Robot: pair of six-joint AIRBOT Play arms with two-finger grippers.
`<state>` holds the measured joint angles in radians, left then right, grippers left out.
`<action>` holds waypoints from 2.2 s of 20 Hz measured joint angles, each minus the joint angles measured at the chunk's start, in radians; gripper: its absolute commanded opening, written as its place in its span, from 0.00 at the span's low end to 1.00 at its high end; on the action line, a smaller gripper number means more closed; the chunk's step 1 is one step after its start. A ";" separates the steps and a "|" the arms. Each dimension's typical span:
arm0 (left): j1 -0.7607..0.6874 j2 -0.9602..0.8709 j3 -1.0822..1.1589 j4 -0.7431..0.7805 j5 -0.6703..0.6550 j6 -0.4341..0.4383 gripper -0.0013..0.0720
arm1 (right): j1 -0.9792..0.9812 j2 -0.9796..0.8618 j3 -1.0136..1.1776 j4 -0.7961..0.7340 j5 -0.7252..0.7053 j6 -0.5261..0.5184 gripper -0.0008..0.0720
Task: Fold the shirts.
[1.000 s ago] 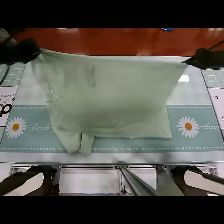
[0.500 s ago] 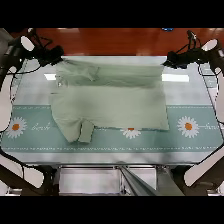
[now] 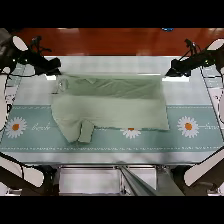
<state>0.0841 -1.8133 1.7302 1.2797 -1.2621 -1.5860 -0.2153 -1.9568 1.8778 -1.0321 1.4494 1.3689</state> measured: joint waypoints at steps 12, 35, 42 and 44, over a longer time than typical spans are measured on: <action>0.032 0.007 -0.140 0.004 -0.171 0.082 0.71 | 0.019 0.028 -0.162 -0.082 0.031 0.029 0.57; 0.414 0.830 -1.470 -0.610 0.228 0.340 0.57 | -0.290 1.054 -1.430 0.338 -0.288 -0.191 0.57; 0.253 0.764 -1.428 -0.633 0.317 0.369 0.04 | -0.410 1.063 -1.423 0.236 -0.266 -0.183 0.57; 0.245 0.759 -1.402 -0.639 0.319 0.377 0.04 | -0.459 1.064 -1.439 0.149 -0.244 -0.130 0.57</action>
<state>0.3290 -1.0542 0.3283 0.6411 -0.9432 -1.2095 -0.6746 -0.8932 0.4385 -0.8829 1.2057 1.2385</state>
